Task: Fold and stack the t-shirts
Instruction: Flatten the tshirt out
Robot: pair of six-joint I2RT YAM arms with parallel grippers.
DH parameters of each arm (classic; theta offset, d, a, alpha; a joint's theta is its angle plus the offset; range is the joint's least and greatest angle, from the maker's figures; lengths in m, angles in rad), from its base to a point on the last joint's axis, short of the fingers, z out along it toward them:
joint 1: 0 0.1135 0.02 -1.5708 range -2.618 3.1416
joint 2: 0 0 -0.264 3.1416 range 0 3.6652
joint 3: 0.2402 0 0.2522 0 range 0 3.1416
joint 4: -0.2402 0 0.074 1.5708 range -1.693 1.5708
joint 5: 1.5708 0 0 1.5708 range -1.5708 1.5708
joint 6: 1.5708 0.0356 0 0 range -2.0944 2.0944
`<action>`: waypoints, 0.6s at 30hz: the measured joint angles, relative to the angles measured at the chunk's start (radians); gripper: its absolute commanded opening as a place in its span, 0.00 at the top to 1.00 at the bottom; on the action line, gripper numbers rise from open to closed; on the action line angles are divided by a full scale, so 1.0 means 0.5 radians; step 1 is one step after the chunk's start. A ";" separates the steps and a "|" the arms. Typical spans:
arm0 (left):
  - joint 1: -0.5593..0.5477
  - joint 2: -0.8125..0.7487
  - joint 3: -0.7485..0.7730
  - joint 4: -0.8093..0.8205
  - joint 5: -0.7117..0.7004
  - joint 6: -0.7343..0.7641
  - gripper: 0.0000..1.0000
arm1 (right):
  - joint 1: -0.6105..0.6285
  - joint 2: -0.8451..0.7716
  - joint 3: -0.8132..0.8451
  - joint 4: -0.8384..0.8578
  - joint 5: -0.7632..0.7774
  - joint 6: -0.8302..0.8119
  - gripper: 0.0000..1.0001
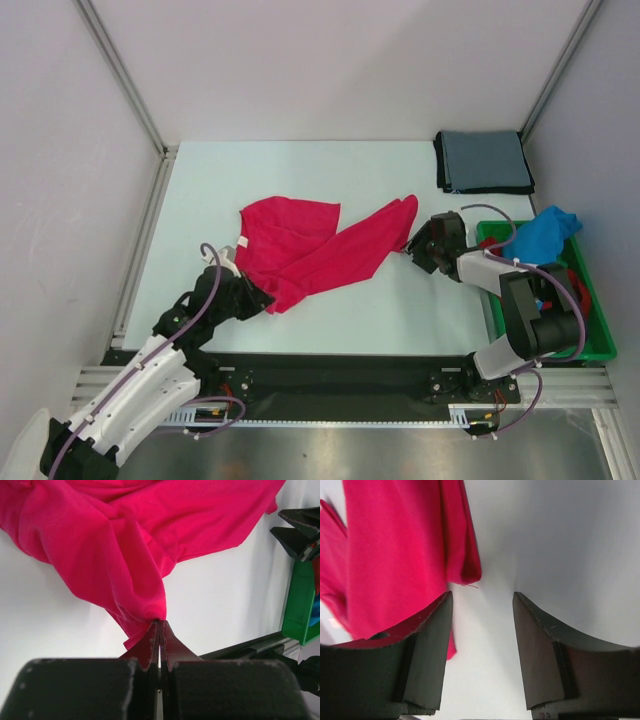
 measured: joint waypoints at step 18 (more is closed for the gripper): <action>-0.002 0.001 0.099 0.007 -0.007 0.005 1.00 | 0.098 0.041 -0.321 0.609 0.190 1.159 0.55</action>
